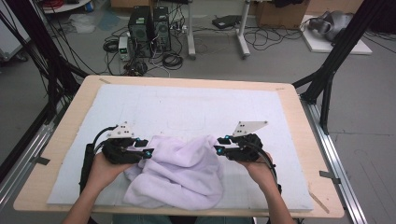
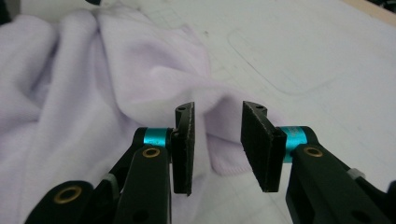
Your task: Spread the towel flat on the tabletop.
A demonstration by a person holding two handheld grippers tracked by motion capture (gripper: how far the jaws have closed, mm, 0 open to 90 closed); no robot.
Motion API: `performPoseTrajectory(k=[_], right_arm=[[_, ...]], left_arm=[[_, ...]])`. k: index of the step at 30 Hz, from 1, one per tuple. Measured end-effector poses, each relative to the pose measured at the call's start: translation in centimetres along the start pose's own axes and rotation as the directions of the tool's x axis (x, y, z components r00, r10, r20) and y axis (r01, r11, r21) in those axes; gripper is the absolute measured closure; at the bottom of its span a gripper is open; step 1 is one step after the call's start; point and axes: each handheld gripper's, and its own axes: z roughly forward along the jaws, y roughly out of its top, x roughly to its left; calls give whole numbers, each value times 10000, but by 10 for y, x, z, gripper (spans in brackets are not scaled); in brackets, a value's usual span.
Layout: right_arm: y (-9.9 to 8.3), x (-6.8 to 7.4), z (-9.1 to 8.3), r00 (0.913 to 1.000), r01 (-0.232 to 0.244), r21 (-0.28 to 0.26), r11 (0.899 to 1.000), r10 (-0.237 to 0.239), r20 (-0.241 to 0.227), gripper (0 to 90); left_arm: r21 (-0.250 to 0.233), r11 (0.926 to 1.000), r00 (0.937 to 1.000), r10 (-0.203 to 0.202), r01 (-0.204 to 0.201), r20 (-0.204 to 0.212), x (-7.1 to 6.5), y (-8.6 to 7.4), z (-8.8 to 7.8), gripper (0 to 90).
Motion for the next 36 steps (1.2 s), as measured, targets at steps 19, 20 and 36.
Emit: performPoseTrajectory(k=[19,20,36], right_arm=[[-30,14,39,9949,436,1619,9858,-280,-974,827],[-29,13,29,9964,482,1529,9871,-367,-770,827],[-24,22,-41,9959,571,481,9972,-535,-728,682]], left_arm=[[2094,9769,9977,525,-423,-435,3,-5,52,802],[1990,9792,9975,508,-400,-494,3,-4,50,804],[988,9948,9977,-161,226,-658,9,3,33,544]])
